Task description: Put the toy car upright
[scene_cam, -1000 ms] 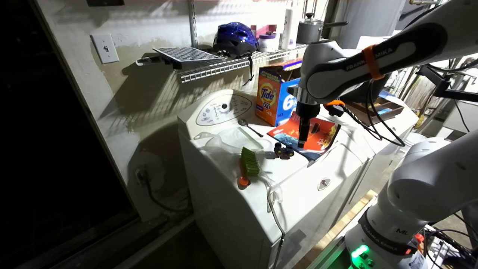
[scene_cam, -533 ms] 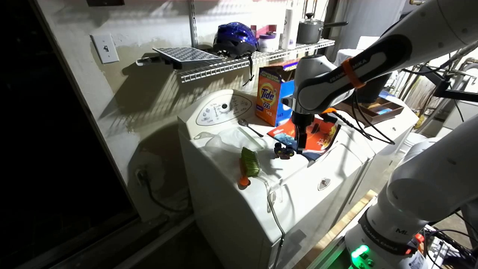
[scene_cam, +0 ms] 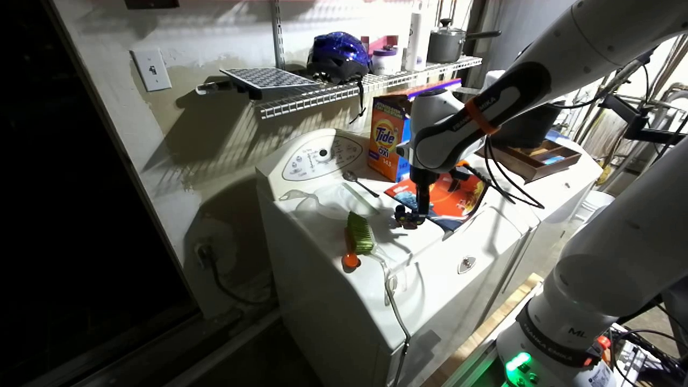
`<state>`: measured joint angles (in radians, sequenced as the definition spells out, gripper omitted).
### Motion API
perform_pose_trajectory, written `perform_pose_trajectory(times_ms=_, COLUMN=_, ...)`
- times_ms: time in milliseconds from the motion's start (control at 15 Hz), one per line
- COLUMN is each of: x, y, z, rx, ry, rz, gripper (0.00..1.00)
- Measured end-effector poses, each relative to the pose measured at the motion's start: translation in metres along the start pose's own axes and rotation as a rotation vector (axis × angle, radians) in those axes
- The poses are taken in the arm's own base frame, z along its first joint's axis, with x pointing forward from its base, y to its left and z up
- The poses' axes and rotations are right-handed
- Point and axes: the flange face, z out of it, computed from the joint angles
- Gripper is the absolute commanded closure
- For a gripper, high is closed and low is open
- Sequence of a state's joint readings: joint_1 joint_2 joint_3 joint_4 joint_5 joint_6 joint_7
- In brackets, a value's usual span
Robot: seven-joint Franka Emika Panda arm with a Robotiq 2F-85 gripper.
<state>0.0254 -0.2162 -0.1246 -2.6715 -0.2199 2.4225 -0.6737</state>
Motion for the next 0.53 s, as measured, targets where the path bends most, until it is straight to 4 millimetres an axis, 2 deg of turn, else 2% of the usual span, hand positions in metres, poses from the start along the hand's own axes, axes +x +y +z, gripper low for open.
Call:
perform_pose_trajectory(times_ms=67, x=0.003, y=0.002, z=0.002, rx=0.001, ry=-0.004, rz=0.0, gripper=0.02)
perform_pose_trajectory(times_ms=133, x=0.006, y=0.003, z=0.004, rx=0.003, ry=-0.009, rz=0.0, gripper=0.12)
perform_pose_trajectory(times_ms=200, x=0.008, y=0.004, z=0.007, rx=0.006, ry=-0.015, rz=-0.001, gripper=0.26)
perform_pose_trajectory(times_ms=267, x=0.01, y=0.005, z=0.01, rx=0.009, ry=-0.021, rz=-0.003, gripper=0.31)
perform_pose_trajectory(times_ms=533, x=0.019, y=0.007, z=0.02, rx=0.02, ry=-0.042, rz=-0.016, gripper=0.61)
